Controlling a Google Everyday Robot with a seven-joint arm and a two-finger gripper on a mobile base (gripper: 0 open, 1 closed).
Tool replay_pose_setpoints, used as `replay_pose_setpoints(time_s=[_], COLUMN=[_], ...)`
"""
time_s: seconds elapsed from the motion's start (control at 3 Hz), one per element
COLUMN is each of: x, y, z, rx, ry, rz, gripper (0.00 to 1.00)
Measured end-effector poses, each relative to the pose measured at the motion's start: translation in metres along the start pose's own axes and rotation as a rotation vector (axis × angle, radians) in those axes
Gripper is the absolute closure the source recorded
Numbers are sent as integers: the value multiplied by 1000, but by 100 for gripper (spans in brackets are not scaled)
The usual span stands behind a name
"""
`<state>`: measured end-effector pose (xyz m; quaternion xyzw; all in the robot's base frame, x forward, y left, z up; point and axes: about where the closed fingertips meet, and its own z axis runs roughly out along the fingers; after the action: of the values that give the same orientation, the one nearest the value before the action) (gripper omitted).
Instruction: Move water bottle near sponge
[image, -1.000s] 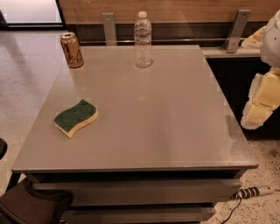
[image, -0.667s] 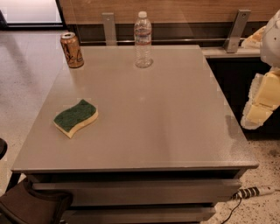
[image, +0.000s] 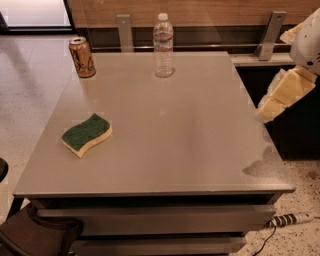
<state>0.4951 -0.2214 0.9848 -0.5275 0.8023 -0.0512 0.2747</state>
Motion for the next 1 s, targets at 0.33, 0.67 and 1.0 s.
replay_pose_setpoints(time_s=[0.33, 0.67, 1.0], x=[-20, -56, -93], y=[-46, -75, -110], z=[39, 61, 70], rx=[79, 116, 184], ry=[-225, -439, -648], rz=[134, 175, 211], gripper=[0, 0, 0])
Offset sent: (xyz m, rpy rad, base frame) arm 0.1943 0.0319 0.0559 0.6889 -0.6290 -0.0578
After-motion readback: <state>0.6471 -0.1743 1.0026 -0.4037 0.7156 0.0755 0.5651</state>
